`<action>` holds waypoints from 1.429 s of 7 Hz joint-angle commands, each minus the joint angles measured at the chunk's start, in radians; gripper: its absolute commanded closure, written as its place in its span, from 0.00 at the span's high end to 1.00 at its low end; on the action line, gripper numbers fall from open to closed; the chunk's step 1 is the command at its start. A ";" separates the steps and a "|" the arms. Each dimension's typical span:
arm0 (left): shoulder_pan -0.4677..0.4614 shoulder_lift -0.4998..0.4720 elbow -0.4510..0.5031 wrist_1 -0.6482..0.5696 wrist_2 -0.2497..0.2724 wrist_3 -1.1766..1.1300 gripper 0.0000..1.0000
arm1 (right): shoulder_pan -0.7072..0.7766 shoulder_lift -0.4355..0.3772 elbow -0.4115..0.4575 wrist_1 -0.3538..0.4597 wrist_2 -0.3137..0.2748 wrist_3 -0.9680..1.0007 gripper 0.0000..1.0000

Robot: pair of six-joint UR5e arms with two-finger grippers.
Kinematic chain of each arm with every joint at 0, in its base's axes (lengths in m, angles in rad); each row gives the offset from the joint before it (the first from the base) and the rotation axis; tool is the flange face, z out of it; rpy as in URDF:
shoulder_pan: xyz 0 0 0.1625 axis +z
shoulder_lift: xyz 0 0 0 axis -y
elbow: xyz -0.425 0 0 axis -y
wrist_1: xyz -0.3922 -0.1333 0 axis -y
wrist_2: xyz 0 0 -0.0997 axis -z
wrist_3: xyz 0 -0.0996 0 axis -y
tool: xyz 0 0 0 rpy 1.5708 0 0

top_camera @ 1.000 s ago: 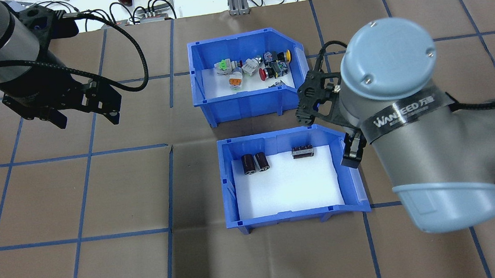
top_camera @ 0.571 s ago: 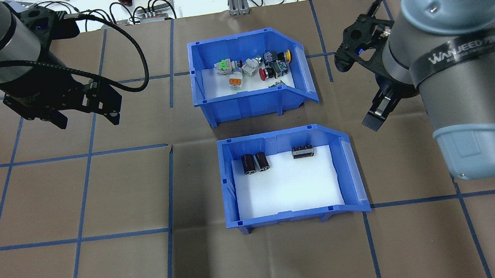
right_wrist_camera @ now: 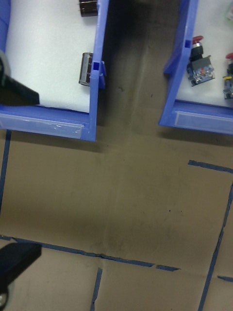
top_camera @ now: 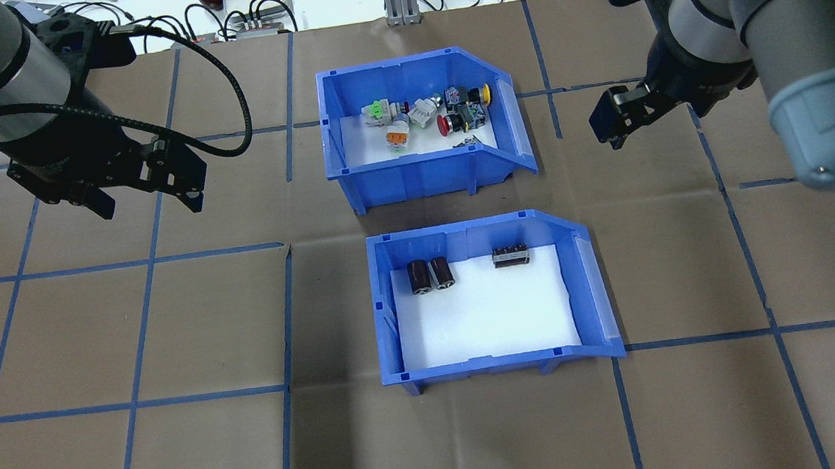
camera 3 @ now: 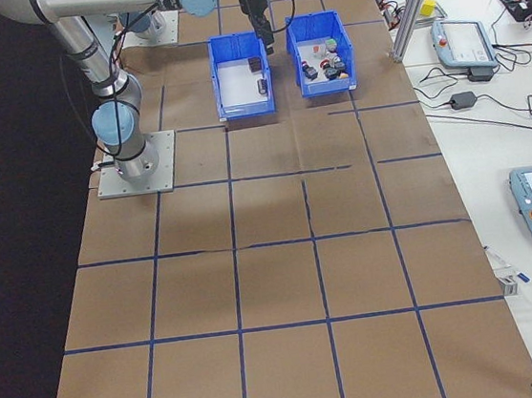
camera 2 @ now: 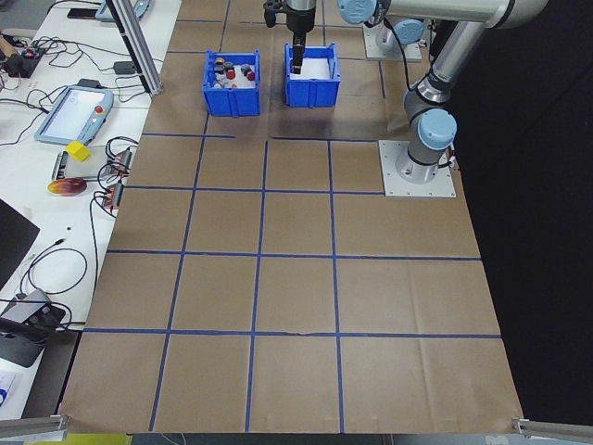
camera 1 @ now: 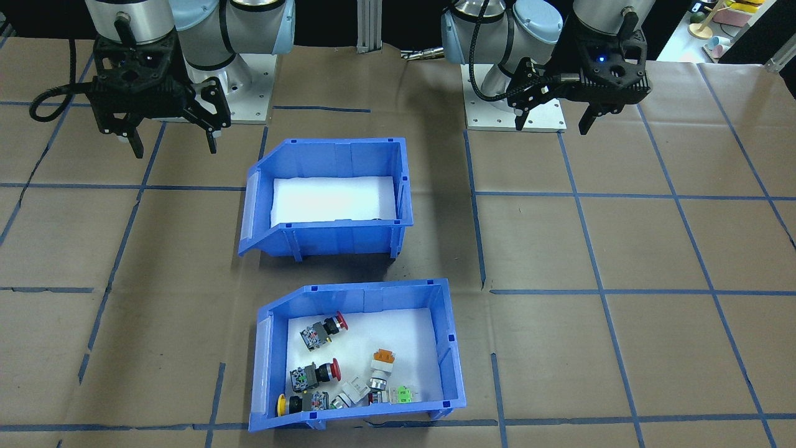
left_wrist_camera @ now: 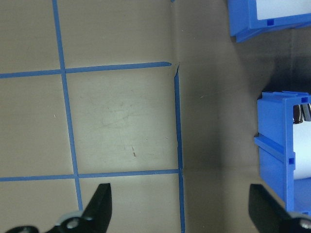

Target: Place button box in front

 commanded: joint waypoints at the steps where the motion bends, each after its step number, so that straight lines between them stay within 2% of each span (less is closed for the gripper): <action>1: 0.000 0.000 -0.002 0.000 -0.001 0.001 0.99 | -0.001 0.119 -0.137 0.228 0.037 0.216 1.00; 2: 0.000 0.000 -0.002 0.000 -0.002 0.001 0.99 | -0.004 0.122 -0.136 0.241 0.050 0.224 1.00; 10: 0.000 0.009 -0.015 0.002 -0.006 0.003 0.99 | -0.054 0.113 -0.138 0.233 0.041 0.212 1.00</action>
